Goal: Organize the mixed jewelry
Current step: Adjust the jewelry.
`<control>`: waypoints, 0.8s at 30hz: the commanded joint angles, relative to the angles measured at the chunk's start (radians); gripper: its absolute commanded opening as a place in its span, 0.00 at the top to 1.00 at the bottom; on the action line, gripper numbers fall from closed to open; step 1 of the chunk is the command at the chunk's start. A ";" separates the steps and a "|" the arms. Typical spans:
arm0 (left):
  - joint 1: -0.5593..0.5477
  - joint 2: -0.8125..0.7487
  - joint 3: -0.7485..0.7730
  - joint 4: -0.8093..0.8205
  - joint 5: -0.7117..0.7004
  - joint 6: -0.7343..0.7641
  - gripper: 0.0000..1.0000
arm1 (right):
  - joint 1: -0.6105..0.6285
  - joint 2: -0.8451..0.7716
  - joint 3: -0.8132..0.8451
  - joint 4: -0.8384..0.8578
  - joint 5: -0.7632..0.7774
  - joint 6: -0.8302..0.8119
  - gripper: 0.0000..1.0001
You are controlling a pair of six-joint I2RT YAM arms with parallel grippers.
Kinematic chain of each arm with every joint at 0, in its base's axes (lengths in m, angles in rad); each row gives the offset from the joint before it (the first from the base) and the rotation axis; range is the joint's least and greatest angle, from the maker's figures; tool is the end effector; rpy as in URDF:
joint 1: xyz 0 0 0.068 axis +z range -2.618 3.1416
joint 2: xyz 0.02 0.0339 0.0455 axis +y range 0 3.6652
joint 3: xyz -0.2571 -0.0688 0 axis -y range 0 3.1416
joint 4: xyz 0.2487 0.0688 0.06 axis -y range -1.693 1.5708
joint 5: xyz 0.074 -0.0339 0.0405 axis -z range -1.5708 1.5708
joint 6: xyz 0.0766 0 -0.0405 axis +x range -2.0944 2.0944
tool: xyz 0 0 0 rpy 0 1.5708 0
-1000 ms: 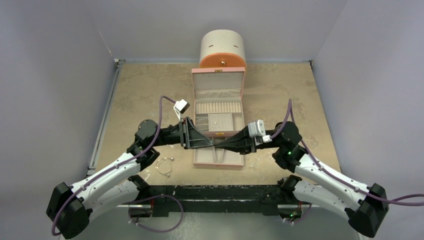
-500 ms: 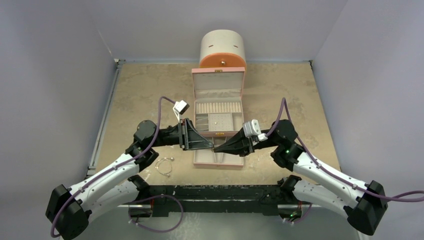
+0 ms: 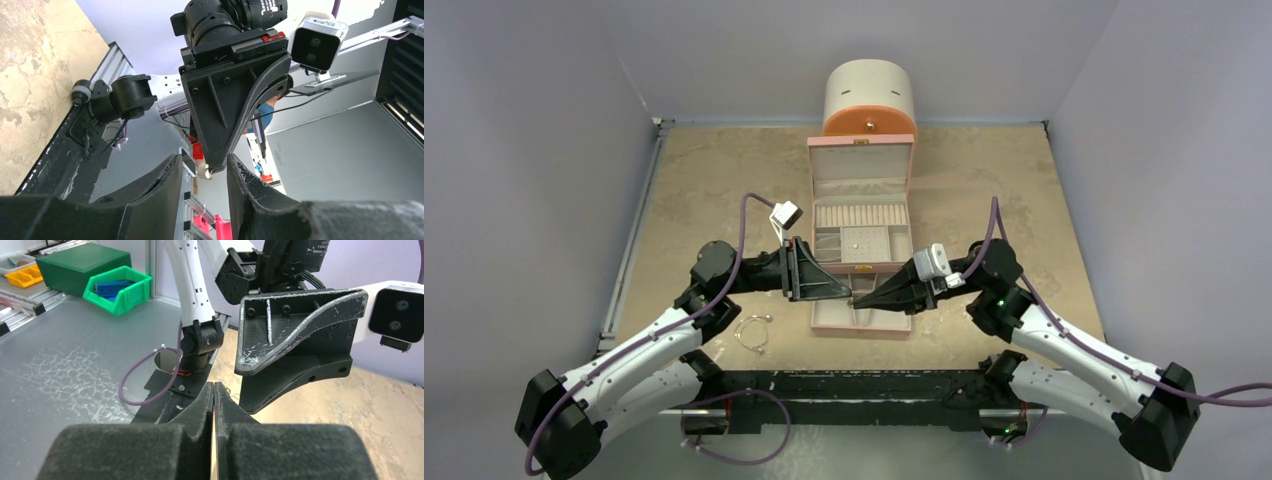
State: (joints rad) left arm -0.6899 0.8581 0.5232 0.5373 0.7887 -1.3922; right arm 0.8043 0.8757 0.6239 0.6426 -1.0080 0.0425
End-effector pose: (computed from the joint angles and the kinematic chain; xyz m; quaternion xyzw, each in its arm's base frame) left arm 0.1443 -0.1895 0.3087 0.0788 0.6503 -0.7401 0.1520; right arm 0.1041 0.2015 0.3509 -0.5536 0.3031 0.5439 0.5530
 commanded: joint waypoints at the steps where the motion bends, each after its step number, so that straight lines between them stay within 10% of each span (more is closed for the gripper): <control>1: -0.015 0.004 0.012 0.073 0.023 0.011 0.63 | 0.006 -0.010 0.050 0.057 -0.042 -0.054 1.00; 24: -0.095 0.025 0.018 0.160 0.024 -0.026 0.66 | 0.021 -0.034 0.016 0.076 -0.092 -0.168 1.00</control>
State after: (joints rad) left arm -0.7788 0.8879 0.5232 0.6346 0.8005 -1.4075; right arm 0.8181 0.8745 0.6247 0.6937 -1.0924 -0.1028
